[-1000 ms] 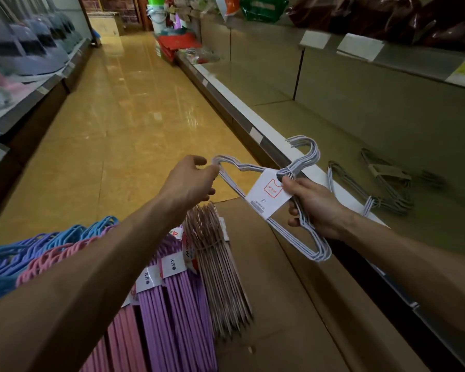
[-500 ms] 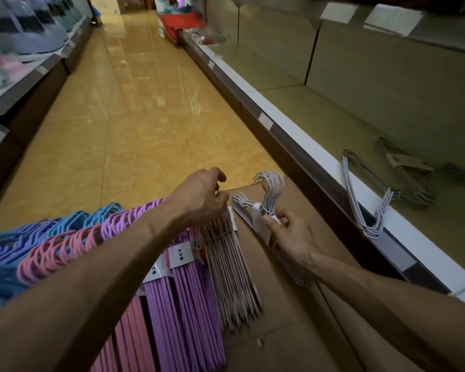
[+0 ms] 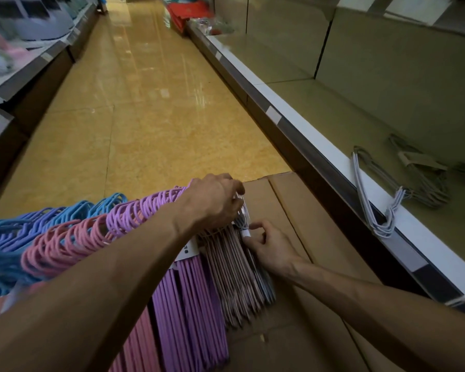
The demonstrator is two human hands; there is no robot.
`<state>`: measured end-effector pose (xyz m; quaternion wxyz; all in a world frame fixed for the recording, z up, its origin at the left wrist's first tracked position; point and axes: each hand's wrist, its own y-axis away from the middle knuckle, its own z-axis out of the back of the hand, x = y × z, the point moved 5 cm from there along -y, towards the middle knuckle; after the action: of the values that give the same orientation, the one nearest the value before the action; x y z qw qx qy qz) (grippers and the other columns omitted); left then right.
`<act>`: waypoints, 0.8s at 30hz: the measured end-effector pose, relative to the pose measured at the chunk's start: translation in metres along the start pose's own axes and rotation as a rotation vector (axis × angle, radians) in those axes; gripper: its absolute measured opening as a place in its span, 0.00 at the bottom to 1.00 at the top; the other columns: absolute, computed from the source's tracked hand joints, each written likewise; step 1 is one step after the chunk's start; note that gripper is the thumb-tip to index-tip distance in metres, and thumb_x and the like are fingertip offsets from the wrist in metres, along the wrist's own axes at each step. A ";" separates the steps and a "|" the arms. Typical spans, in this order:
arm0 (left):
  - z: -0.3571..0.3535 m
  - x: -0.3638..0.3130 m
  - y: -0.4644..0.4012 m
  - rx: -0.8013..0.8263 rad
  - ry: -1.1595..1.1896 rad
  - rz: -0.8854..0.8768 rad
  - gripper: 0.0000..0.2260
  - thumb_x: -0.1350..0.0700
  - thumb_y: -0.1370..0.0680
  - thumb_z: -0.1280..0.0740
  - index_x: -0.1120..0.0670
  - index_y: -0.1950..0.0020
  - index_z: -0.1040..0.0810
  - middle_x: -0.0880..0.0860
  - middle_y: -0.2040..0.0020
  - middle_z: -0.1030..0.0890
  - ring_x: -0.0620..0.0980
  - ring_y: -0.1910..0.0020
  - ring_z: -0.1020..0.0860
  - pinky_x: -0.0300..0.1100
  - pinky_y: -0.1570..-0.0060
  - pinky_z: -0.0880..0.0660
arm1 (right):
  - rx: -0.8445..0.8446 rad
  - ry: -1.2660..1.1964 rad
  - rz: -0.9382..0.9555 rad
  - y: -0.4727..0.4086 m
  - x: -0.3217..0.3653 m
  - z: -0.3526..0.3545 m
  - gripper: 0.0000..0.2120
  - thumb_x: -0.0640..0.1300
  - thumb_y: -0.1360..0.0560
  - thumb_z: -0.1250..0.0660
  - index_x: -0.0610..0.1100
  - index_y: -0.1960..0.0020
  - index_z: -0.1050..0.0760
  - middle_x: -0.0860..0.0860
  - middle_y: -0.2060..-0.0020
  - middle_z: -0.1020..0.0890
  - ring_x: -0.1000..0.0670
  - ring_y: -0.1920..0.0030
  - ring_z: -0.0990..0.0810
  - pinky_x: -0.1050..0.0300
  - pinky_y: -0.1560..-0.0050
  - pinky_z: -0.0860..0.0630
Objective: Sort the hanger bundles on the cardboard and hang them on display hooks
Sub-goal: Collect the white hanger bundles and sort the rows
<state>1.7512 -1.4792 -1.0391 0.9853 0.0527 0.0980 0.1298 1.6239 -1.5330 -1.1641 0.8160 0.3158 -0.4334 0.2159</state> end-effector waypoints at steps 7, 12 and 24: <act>-0.002 0.002 0.002 0.031 -0.070 -0.015 0.16 0.49 0.17 0.43 0.48 0.30 0.27 0.50 0.31 0.26 0.53 0.37 0.25 0.55 0.38 0.28 | 0.075 0.099 0.001 0.005 0.001 0.006 0.19 0.47 0.19 0.36 0.52 0.29 0.34 0.51 0.57 0.20 0.53 0.57 0.18 0.60 0.59 0.18; 0.004 -0.006 -0.003 0.049 0.013 -0.001 0.17 0.48 0.17 0.42 0.48 0.29 0.29 0.52 0.31 0.26 0.53 0.38 0.25 0.52 0.39 0.27 | 0.050 0.175 0.024 0.011 0.001 0.030 0.20 0.46 0.19 0.36 0.48 0.28 0.34 0.53 0.53 0.21 0.54 0.51 0.19 0.58 0.48 0.20; 0.018 -0.054 -0.023 -0.102 0.162 -0.145 0.11 0.53 0.18 0.38 0.51 0.39 0.20 0.50 0.42 0.22 0.49 0.47 0.24 0.39 0.51 0.33 | -0.152 0.295 0.291 0.056 0.033 0.156 0.08 0.46 0.17 0.39 0.46 0.40 0.25 0.52 0.56 0.18 0.54 0.59 0.17 0.55 0.58 0.17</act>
<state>1.7096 -1.5174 -1.0146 0.9823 -0.0156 0.1743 0.0666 1.5175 -1.6005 -1.0520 0.8523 0.1527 -0.3653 0.3419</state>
